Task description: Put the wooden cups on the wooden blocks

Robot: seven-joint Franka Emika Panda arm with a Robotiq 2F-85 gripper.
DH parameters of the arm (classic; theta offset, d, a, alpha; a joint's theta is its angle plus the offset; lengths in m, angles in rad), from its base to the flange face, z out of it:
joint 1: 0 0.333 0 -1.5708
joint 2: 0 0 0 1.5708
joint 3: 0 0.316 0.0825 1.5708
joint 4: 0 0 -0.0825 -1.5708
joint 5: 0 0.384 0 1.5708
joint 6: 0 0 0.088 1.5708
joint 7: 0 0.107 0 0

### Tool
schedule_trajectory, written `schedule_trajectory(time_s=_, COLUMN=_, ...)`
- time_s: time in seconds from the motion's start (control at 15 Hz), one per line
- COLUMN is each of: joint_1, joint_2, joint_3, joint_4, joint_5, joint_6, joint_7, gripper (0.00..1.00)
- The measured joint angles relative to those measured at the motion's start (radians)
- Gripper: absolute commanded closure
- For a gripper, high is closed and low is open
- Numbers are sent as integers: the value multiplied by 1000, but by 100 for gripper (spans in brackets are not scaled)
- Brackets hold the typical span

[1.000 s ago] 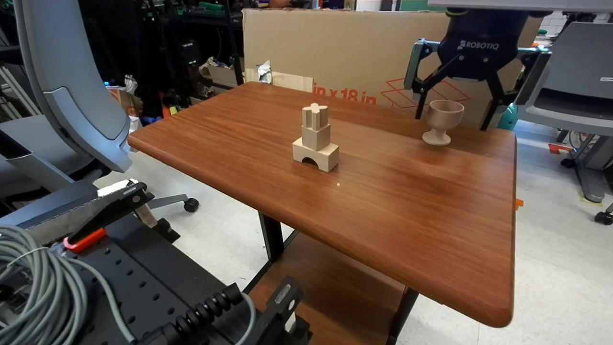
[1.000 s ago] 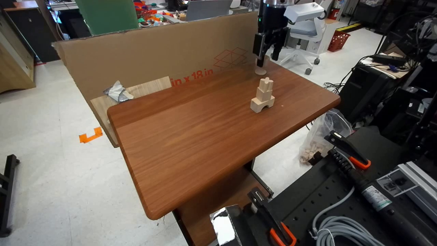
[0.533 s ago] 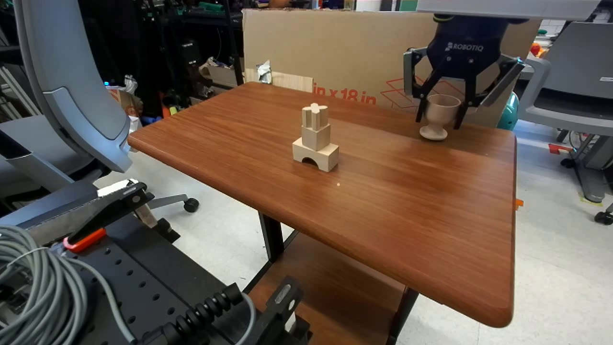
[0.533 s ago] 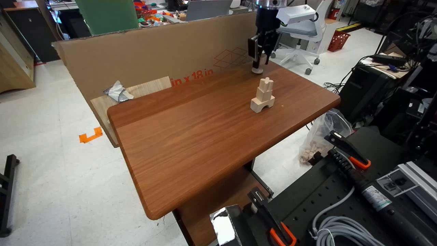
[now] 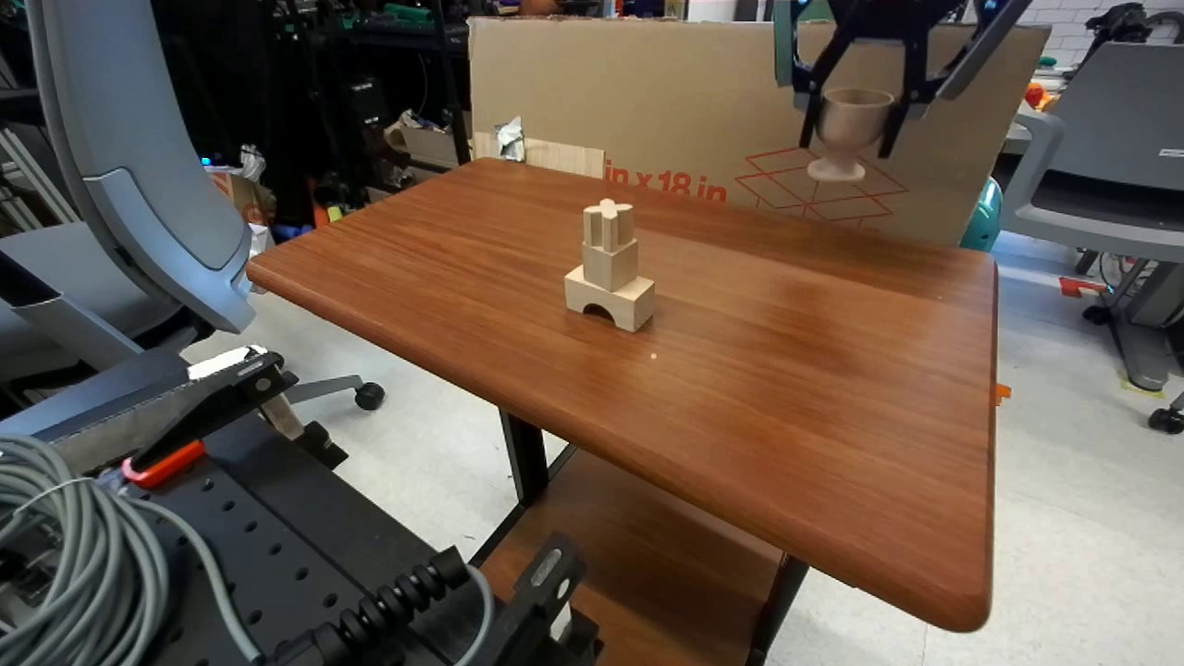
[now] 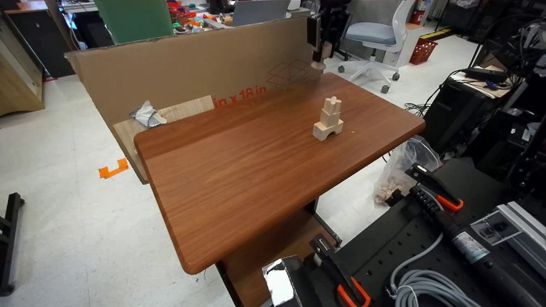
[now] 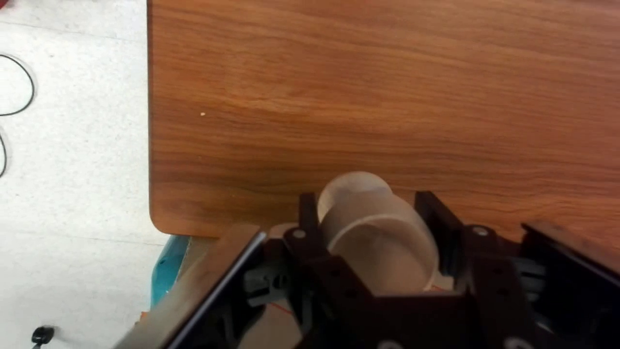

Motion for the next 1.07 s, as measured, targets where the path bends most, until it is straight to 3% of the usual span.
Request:
schedule_trajectory(time_s=0.53, joint_1=34, joint_2=-303, joint_3=24, joint_4=-250, joint_5=-5, joint_6=-131, joint_7=-14, gripper=72)
schedule_trajectory(time_s=1.07, joint_1=98, joint_2=-419, joint_3=25, joint_4=-469, joint_5=-6, joint_6=-122, joint_7=-42, gripper=72)
